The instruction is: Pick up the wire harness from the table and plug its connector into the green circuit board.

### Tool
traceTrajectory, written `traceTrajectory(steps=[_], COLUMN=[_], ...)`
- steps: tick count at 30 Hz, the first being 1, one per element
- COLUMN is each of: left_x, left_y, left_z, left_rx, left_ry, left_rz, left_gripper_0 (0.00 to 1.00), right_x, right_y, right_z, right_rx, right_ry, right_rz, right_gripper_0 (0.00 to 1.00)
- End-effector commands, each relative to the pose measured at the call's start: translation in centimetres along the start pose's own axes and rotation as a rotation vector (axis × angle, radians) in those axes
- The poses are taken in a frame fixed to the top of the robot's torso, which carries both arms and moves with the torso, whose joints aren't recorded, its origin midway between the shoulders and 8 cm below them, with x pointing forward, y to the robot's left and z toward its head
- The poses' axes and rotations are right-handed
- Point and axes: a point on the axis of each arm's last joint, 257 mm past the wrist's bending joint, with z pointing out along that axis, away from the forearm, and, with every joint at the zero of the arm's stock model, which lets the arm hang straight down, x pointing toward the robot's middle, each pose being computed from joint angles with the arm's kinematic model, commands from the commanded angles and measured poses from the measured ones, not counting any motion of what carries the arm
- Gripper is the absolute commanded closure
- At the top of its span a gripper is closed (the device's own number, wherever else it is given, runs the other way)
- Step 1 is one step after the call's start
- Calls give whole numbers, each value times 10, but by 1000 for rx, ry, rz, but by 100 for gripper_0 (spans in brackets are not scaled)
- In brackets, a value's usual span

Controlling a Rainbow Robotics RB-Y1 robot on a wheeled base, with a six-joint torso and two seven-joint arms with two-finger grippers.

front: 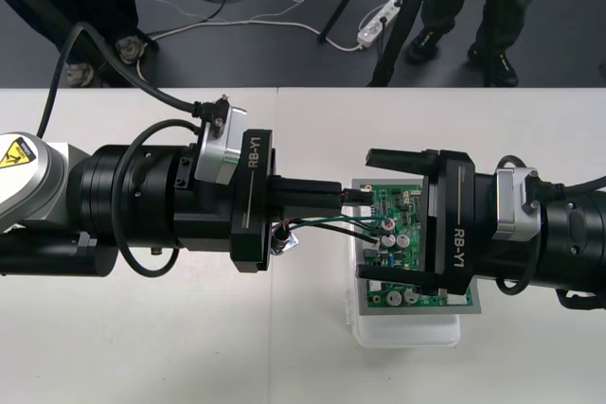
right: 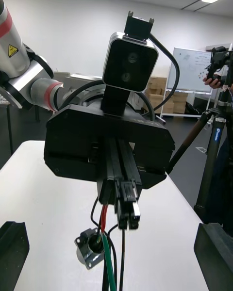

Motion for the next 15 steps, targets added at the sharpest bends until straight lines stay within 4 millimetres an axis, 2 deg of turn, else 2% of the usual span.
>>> traceTrajectory(steps=[1, 7, 15], left_x=[5, 12, 17], left_y=[5, 5, 5], left_z=[-5, -12, -27], left_rx=[-30, -40, -52], left_ry=[8, 24, 42], left_rz=[38, 29, 0], left_gripper_0=[100, 100, 100], right_x=[1, 10, 41], right_y=[0, 1, -1], right_z=[-15, -24, -45], right_rx=[-26, -31, -27], right_ry=[63, 136, 301], right_rz=[23, 78, 107], right_gripper_0=[0, 0, 0])
